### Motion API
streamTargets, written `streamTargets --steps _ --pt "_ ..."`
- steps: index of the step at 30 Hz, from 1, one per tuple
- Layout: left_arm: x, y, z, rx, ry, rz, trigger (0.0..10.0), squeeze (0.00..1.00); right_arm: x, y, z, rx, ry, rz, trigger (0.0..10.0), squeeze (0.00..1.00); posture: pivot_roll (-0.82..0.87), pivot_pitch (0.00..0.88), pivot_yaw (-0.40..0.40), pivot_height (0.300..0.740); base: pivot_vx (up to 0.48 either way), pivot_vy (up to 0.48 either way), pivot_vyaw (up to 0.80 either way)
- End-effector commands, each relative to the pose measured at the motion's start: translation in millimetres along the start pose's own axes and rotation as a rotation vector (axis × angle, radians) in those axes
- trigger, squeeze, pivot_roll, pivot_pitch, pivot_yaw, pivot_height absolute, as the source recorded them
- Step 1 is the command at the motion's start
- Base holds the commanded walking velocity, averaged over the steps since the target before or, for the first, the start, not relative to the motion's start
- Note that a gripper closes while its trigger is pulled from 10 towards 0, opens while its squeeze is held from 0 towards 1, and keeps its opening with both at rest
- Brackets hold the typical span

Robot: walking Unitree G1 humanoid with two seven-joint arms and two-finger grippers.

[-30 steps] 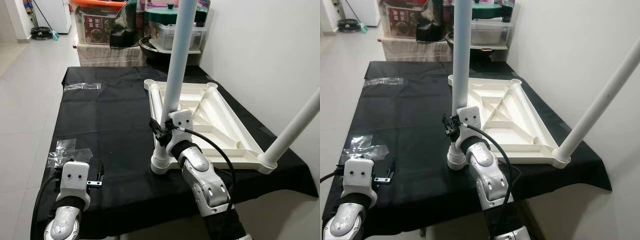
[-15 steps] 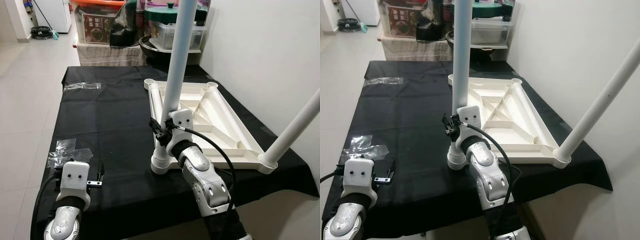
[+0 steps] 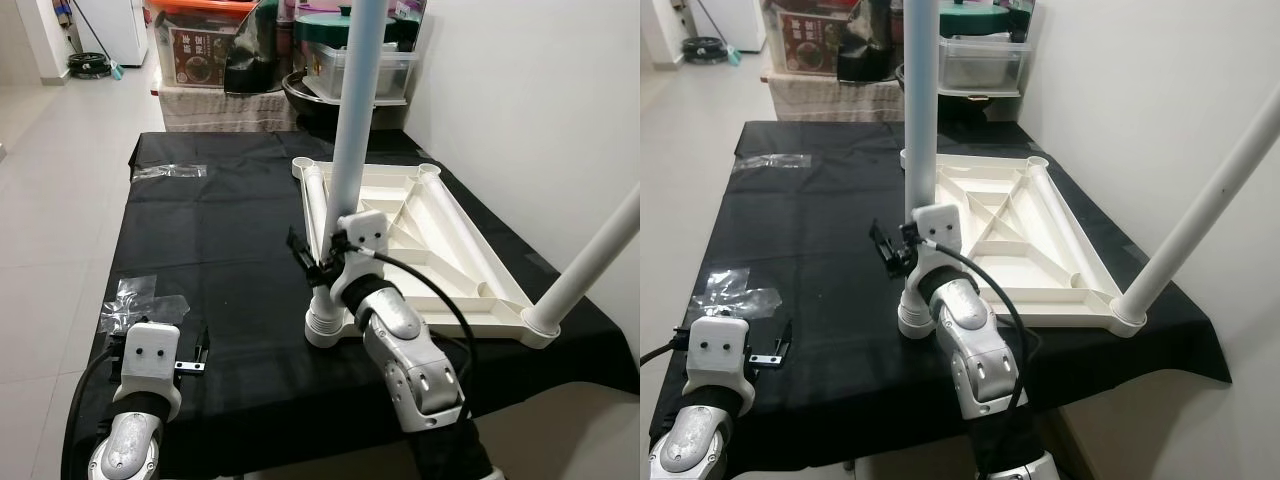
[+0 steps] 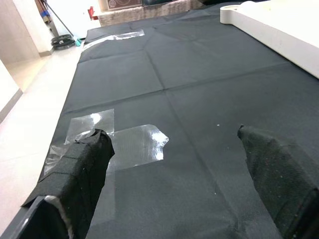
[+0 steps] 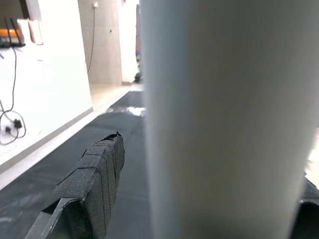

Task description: Building children table

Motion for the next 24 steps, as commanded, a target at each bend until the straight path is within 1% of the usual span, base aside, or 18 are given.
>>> streamTargets --steps 1,13,17,18,19,20,21,24 --pt "-3.7 -3.6 0.1 0.01 -0.016 -0.001 10.0 0.0 -0.9 5.6 -0.5 -0.019 -0.004 0.006 10.0 0.0 0.09 0.0 -0.103 0.74 0.0 0.0 0.0" --pt "-6.3 -4.1 1.3 0.009 -0.026 -0.007 10.0 0.0 -12.1 22.4 4.9 -0.039 0.01 -0.028 10.0 0.0 0.08 0.0 -0.1 0.74 0.0 0.0 0.0" --pt "-6.5 -4.2 1.5 0.009 -0.026 -0.008 10.0 0.0 -13.0 26.9 6.3 -0.045 0.024 -0.034 10.0 0.0 0.08 0.0 -0.1 0.74 0.0 0.0 0.0" --pt "-6.7 -4.4 1.6 0.009 -0.027 -0.008 10.0 0.0 -13.5 30.3 7.4 -0.051 0.036 -0.04 10.0 0.18 0.08 0.0 -0.1 0.74 0.0 0.0 0.0" --pt "-6.9 -4.5 1.7 0.01 -0.027 -0.008 10.0 0.0 -13.7 32.5 8.1 -0.055 0.043 -0.045 10.0 0.39 0.08 0.0 -0.1 0.74 0.0 0.0 0.0" --pt "-6.9 -4.5 1.7 0.01 -0.027 -0.008 10.0 0.0 -13.7 32.5 8.1 -0.055 0.043 -0.045 10.0 0.39 0.08 0.0 -0.1 0.74 0.0 0.0 0.0" --pt "-7.3 -4.7 1.8 0.01 -0.029 -0.007 10.0 0.0 -13.8 34.3 8.6 -0.057 0.054 -0.048 10.0 1.0 0.08 0.0 -0.1 0.74 0.0 0.0 0.0" --pt "-8.2 -4.8 2.1 0.009 -0.032 -0.007 10.0 0.0 -12.2 34.0 9.2 -0.038 0.09 -0.06 10.0 1.0 0.08 0.0 -0.098 0.74 0.0 0.0 0.0"
Point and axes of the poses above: a point about 5 cm out from each wrist's last joint towards the gripper, its own z axis pointing out of the wrist towards the gripper, its own y axis along the axis of the wrist's last joint, x = y × z, the point moved 3 cm from there along z, pointing out of the wrist towards the gripper, and after that the axes turned 9 degrees about z, right-handed, at the moved point
